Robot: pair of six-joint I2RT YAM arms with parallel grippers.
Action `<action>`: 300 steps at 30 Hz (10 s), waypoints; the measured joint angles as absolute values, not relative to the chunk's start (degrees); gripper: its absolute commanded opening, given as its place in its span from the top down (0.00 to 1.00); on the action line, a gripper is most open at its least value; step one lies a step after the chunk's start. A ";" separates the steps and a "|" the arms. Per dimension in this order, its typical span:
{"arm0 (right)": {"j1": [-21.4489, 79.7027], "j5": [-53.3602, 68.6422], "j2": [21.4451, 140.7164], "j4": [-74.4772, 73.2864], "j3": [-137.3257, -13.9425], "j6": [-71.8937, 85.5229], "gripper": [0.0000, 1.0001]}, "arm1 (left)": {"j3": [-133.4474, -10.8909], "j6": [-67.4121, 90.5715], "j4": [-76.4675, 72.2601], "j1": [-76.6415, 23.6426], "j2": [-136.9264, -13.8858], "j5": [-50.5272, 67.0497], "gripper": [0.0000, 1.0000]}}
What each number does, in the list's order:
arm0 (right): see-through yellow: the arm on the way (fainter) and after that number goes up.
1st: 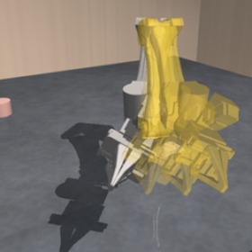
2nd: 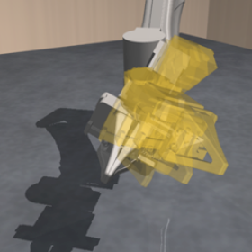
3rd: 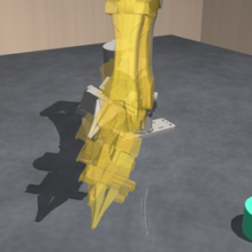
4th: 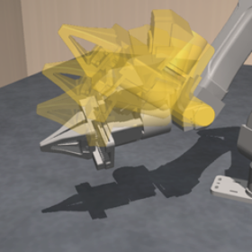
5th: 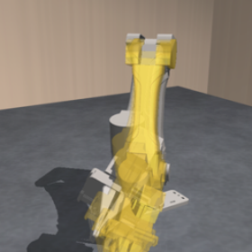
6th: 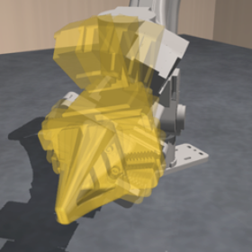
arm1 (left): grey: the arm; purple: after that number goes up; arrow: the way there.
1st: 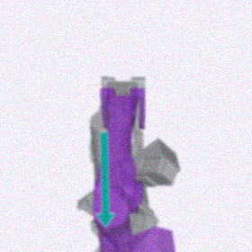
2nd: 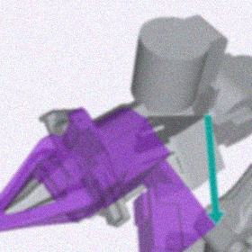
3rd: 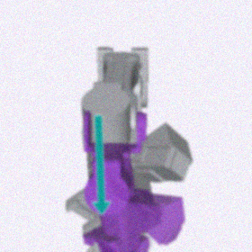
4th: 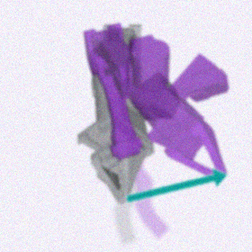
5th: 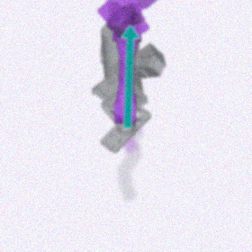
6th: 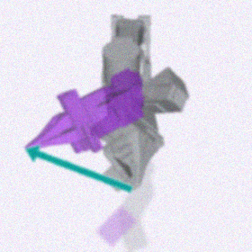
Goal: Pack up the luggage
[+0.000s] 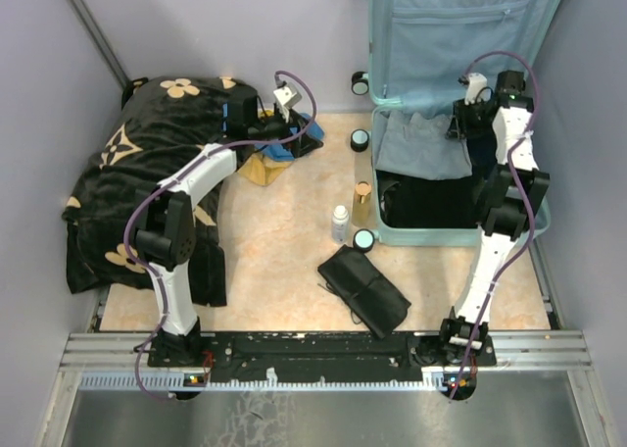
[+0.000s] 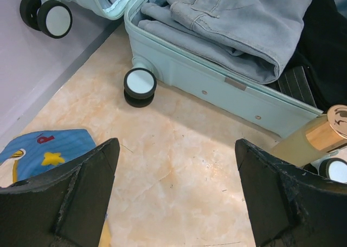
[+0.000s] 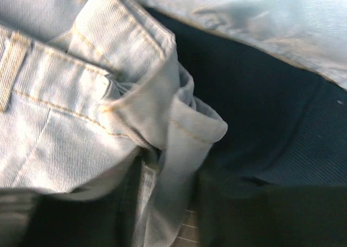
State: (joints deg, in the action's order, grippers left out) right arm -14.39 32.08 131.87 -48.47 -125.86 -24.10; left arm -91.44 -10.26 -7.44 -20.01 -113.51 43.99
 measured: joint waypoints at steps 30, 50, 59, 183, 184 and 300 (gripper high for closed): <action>0.73 46.54 120.16 -40.27 -97.58 -31.40 0.26 | -74.65 -29.69 1.76 -17.85 -102.32 53.54 0.06; -2.22 52.47 80.79 -54.35 -80.82 -41.89 0.04 | -54.33 -45.23 6.61 -18.59 -84.88 51.81 0.08; 14.90 50.59 68.64 -64.18 -58.26 -67.33 0.25 | -53.15 -45.65 7.73 -19.27 -84.14 49.23 0.10; -25.26 50.35 90.04 -41.19 -84.09 -84.18 0.01 | -65.78 -38.33 7.94 -21.61 -93.80 52.03 0.00; -23.97 50.48 88.99 -39.83 -83.55 -80.44 0.01 | -65.23 -37.76 7.25 -22.48 -94.13 52.69 0.00; -28.82 14.13 128.38 -63.35 -127.35 -25.98 0.80 | -66.17 12.05 -24.86 -21.96 -97.12 46.57 0.05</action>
State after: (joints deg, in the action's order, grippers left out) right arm -28.82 14.13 128.38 -63.35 -127.35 -25.98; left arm -66.17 12.05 -24.86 -21.96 -97.12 46.57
